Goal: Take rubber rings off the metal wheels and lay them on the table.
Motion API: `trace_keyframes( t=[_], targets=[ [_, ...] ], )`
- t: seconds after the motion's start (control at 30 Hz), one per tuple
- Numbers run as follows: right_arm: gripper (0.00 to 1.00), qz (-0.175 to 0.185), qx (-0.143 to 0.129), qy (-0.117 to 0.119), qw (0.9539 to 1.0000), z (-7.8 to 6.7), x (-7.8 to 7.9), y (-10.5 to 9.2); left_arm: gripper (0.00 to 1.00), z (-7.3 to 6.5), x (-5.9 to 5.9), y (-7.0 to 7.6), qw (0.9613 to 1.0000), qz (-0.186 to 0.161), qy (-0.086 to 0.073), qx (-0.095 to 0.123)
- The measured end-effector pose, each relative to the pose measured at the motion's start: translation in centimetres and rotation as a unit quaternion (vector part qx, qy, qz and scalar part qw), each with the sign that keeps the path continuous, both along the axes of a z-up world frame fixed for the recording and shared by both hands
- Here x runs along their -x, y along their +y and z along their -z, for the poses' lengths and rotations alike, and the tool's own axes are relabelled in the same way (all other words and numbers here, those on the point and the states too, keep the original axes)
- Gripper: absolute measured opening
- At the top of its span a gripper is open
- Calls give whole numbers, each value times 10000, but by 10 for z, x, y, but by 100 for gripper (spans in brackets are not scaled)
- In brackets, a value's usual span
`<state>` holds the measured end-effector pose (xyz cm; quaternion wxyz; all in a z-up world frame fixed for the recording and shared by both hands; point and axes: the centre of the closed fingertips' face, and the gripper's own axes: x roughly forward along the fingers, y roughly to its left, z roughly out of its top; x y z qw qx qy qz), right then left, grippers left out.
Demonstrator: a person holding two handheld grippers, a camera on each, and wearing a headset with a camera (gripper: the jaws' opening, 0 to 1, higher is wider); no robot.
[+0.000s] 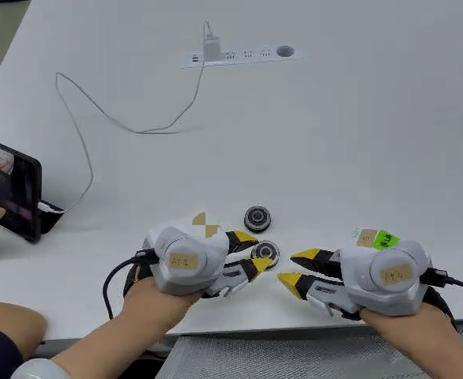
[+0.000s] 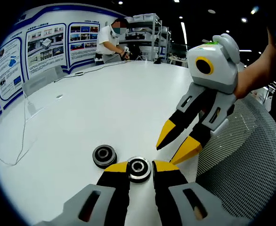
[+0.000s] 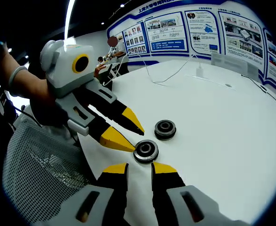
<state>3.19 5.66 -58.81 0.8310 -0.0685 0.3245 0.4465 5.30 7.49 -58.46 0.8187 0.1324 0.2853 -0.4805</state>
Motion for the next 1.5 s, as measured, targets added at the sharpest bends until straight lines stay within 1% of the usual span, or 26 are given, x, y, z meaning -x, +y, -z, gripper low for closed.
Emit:
trace_keyframes(
  t=[0.23, 0.43, 0.6, 0.77, 0.83, 0.97, 1.1, 1.17, 1.2, 1.27, 1.37, 1.4, 1.43, 1.5],
  targets=[
    [20, 99, -55, 27, 9999, 1, -3, -2, 19, 9, -1, -6, 9997, 180, 4, -191],
    [20, 170, -118, 66, 9998, 2, -4, -3, 17, 12, -3, -6, 9993, 244, 16, -267],
    [20, 199, -140, 78, 9997, 2, -4, -4, 17, 17, -4, -6, 9989, 271, 28, -384],
    [20, 239, -165, 92, 9995, 3, -4, -6, 14, 19, -6, -5, 9988, 271, 12, -408],
    [20, 252, -177, 104, 9995, 3, -4, -6, 14, 19, -5, -5, 9987, 289, 30, -419],
    [20, 351, -270, 166, 9989, 4, -6, -6, 14, 19, -5, -5, 9984, 350, -22, -439],
    [21, 611, -537, 326, 9962, 2, -12, -7, 14, 19, -5, -5, 9984, 378, -37, -413],
    [21, 744, -680, 442, 9939, 2, -15, -6, 14, 20, -5, -5, 9984, 385, -37, -402],
    [20, 786, -731, 450, 9932, 1, -17, -6, 14, 20, -6, -5, 9984, 387, -42, -400],
    [20, 970, -930, 643, 9888, 2, -20, -5, 13, 20, -5, -5, 9985, 383, -41, -390],
    [20, 1173, -1178, 825, 9826, 0, -25, -3, 13, 20, -5, -5, 9985, 383, -46, -388],
    [19, 1221, -1232, 887, 9808, 1, -27, -2, 13, 20, -5, -5, 9985, 382, -45, -385],
    [18, 1257, -1230, 894, 9804, 2, -29, -3, 13, 20, -5, -5, 9985, 384, -47, -383],
    [16, 1335, -1255, 994, 9780, 5, -31, -2, 13, 20, -5, -5, 9986, 377, -43, -379]
  ],
)
